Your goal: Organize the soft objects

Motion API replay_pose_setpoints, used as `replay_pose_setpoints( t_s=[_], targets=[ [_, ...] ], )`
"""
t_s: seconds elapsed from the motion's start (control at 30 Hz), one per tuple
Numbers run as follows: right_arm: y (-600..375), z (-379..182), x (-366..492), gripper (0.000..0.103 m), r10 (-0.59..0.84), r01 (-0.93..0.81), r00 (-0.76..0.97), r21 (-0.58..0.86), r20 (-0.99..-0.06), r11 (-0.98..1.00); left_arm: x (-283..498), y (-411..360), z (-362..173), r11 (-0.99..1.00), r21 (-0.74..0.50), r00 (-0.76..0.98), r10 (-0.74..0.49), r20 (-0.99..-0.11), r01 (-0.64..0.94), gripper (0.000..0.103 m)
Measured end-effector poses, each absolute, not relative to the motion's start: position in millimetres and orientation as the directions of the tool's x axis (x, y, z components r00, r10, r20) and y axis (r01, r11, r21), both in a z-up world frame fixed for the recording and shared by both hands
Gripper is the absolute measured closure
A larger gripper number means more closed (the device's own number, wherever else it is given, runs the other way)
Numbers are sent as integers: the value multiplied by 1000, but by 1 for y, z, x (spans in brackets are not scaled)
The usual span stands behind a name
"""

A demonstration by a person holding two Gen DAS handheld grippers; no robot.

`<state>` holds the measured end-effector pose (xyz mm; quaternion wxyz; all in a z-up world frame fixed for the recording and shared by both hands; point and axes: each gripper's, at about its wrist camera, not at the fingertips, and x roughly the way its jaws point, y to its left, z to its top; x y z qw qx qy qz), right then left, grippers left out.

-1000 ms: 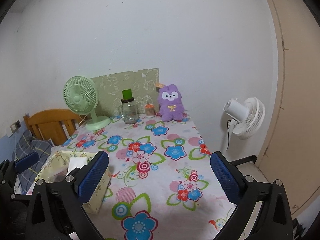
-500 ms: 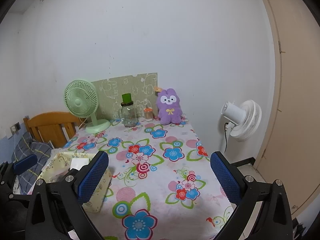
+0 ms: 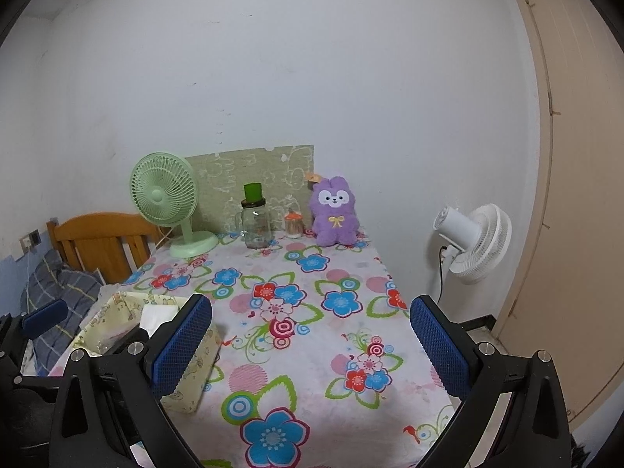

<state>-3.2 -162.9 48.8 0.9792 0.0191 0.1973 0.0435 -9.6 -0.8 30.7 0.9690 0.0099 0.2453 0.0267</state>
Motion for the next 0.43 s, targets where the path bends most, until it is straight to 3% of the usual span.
replay_pose_setpoints(
  t_s=[0.43],
  targets=[
    [-159, 47, 4, 0, 95, -79, 912, 56, -399, 995, -3, 8, 27, 998, 15, 873, 66, -482, -67, 0]
  ],
)
